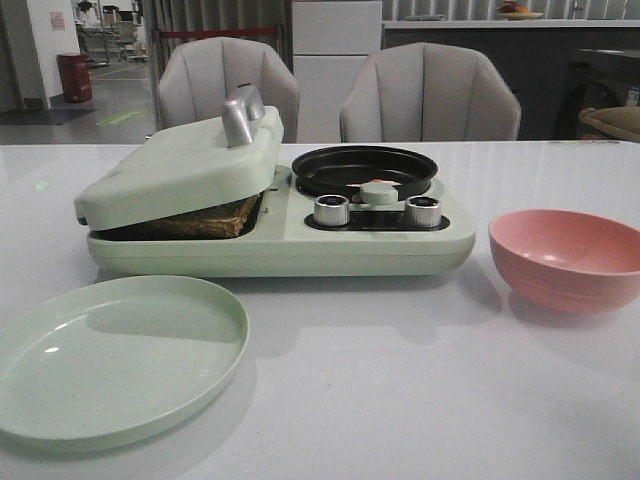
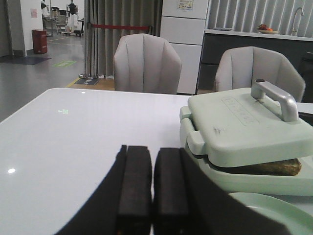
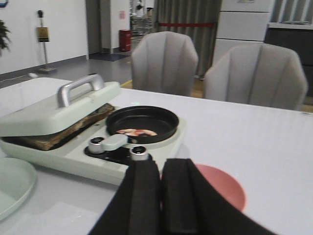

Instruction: Make breakfast with bread and shrimp

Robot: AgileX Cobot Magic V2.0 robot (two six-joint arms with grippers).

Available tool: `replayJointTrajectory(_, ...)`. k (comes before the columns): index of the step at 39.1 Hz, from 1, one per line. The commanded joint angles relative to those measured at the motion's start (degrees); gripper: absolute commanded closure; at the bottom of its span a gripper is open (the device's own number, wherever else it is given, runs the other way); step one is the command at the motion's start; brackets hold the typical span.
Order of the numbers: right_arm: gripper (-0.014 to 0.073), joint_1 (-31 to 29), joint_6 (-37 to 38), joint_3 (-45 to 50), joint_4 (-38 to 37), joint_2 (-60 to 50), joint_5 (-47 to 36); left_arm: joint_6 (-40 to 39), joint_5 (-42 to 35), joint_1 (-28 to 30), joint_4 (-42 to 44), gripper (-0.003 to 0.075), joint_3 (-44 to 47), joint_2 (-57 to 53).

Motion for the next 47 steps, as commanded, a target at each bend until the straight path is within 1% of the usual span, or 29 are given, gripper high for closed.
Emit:
replayJointTrajectory(1, 0.0447, -5.01, 5.54, -0.23, -6.61, -1.18, -5.60, -0.71, -4.13, -0.47, 0.11, 0.0606, 1.26, -1.07)
replayJointTrajectory(4, 0.0447, -7.91, 8.83, 0.93, -11.58, -3.15, -5.68, -0.71, -4.13, -0.47, 0.11, 0.0606, 1.26, -1.07)
replayJointTrajectory(8, 0.0447, -11.01, 12.15, 2.98, -15.02, -5.99, -6.00, -0.71, -4.13, -0.47, 0.11, 0.0606, 1.26, -1.07)
replayJointTrajectory(14, 0.0447, -15.78, 14.74, 5.78, -15.38, -9.47, -6.13, -0.71, -4.13, -0.47, 0.11, 0.0606, 1.26, -1.07)
replayJointTrajectory(17, 0.0447, -17.14, 15.86, 6.35, -15.67, -9.41, -5.90, -0.71, -4.13, -0.47, 0.11, 0.0606, 1.26, -1.00)
replayJointTrajectory(24, 0.0447, -17.44, 20.08, 6.34, -21.25, -9.41, -6.46, -0.71, -4.13, -0.47, 0.11, 0.0606, 1.26, -1.00)
replayJointTrajectory(47, 0.0447, -17.44, 20.09, 6.34, -21.13, -9.41, -6.46, -0.71, -4.13, -0.47, 0.11, 0.0606, 1.26, -1.00)
